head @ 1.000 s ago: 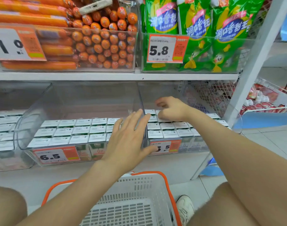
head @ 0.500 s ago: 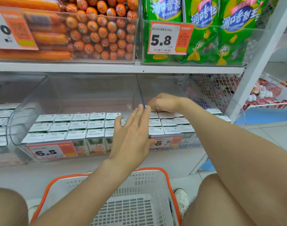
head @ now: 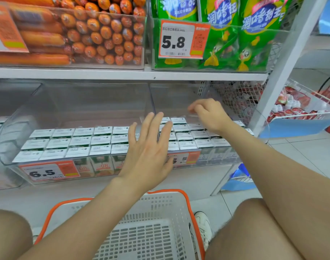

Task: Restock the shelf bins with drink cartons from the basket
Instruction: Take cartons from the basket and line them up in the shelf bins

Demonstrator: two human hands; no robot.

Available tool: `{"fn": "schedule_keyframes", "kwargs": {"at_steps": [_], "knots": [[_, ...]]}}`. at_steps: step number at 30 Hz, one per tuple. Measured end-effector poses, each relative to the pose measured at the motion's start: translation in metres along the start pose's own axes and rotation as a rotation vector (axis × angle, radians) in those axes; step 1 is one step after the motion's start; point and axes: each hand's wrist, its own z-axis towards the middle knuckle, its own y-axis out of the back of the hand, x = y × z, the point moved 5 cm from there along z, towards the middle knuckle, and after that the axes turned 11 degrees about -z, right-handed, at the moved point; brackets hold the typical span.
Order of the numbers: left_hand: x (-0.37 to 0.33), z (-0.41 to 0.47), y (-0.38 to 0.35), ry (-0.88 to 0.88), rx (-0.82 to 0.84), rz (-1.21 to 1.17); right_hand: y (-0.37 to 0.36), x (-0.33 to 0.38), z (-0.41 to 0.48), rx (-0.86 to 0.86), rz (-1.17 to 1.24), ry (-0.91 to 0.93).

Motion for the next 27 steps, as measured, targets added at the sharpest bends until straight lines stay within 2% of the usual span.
{"fn": "schedule_keyframes", "kwargs": {"at_steps": [3,6,8,13,18,22,25,27], "knots": [[-0.020,0.003,-0.010,-0.137,0.029,0.048,0.005,-0.024,-0.019,0.042,-0.082,0.009],[-0.030,0.003,-0.023,-0.190,0.076,0.116,-0.007,-0.017,-0.025,0.134,-0.112,0.083],[-0.028,0.002,-0.031,-0.211,0.112,0.158,-0.017,-0.014,-0.019,0.196,-0.159,0.069],[-0.025,0.005,-0.036,-0.189,0.155,0.240,-0.027,-0.020,-0.002,0.352,-0.253,-0.008],[-0.028,0.005,-0.034,-0.158,0.184,0.306,-0.030,-0.025,-0.012,0.386,-0.317,0.032],[-0.032,0.005,-0.031,-0.111,0.203,0.317,-0.019,-0.024,-0.022,0.165,-0.213,0.106],[-0.044,0.011,-0.027,-0.167,0.171,0.229,0.019,-0.057,-0.030,-0.095,-0.197,0.010],[-0.055,0.021,-0.029,-0.236,0.143,0.163,0.033,-0.079,-0.038,-0.168,-0.232,-0.066]]}}
